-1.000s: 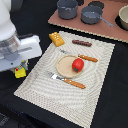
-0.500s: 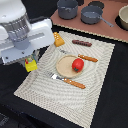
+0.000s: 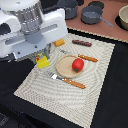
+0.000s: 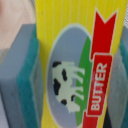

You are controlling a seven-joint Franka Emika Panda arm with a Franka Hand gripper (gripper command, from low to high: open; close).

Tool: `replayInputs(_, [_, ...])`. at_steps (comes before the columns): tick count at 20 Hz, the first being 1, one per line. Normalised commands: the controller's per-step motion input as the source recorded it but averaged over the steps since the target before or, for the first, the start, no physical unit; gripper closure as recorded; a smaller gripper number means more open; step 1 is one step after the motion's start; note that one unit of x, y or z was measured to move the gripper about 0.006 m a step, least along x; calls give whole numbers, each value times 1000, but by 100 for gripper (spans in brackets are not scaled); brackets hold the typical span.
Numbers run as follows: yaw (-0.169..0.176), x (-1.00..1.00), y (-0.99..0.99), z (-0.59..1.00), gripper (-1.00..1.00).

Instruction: Interact with the objects in diverse but meaningful ways.

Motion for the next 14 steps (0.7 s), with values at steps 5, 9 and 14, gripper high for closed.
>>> replayInputs(5, [0,798,-235,383,100])
replayInputs(9, [0,836,-264,289,100])
replayInputs(14, [0,854,-269,240,100])
